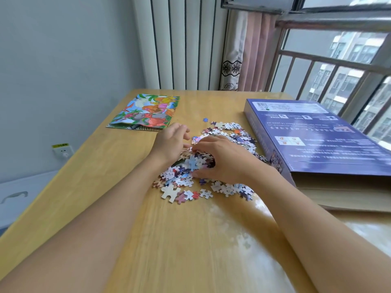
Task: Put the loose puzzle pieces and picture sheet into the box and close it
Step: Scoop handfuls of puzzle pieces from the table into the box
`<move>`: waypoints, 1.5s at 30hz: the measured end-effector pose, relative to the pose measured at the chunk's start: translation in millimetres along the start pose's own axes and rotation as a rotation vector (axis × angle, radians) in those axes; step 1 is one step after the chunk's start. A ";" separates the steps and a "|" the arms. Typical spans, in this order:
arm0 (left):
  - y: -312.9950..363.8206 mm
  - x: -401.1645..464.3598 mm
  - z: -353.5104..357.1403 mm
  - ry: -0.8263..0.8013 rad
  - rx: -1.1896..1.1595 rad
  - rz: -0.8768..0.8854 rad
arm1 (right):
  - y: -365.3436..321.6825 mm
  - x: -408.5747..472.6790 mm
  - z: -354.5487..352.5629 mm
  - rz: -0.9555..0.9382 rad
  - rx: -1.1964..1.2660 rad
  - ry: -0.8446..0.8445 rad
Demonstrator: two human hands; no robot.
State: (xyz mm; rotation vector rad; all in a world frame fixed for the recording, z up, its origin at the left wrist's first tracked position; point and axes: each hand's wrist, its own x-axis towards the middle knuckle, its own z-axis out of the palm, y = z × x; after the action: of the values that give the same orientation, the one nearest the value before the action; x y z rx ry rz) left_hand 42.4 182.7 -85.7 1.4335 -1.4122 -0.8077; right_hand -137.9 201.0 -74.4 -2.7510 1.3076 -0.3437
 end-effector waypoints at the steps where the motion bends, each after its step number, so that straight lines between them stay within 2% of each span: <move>1: -0.4 -0.8 -1.0 0.012 0.027 0.032 | 0.2 -0.3 -0.1 -0.001 0.002 0.013; 5: -4.5 -1.6 -1.2 0.029 0.252 0.138 | -1.4 -4.5 -2.1 0.122 0.018 0.045; 9: -7.8 -0.2 2.5 -0.043 0.171 0.108 | 3.8 -0.7 0.5 0.297 0.079 -0.057; 16: -7.0 -1.1 5.9 -0.016 0.050 0.151 | 2.6 2.0 -3.6 0.209 0.094 0.155; 20: -10.4 2.0 5.8 -0.019 0.023 0.152 | 11.7 -0.4 -10.5 0.243 0.176 0.214; 26: -11.1 0.1 6.5 -0.020 0.025 0.141 | 15.9 -5.4 -13.2 0.303 0.186 0.008; 32: -8.2 -3.7 7.4 0.052 0.108 0.204 | 17.6 -4.3 -9.6 0.284 0.200 0.115; 37: -3.4 -8.1 6.5 0.162 0.156 0.300 | 20.5 -3.9 -10.1 0.306 0.326 0.314; 45: 8.7 -15.0 6.5 0.187 0.185 0.412 | 21.2 -9.0 -30.8 0.497 0.869 0.590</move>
State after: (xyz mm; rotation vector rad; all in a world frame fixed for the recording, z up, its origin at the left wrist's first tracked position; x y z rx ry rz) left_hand 31.5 197.3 -82.3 1.2530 -1.5931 -0.2818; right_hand -166.6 195.3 -49.4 -1.5942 1.4060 -1.3472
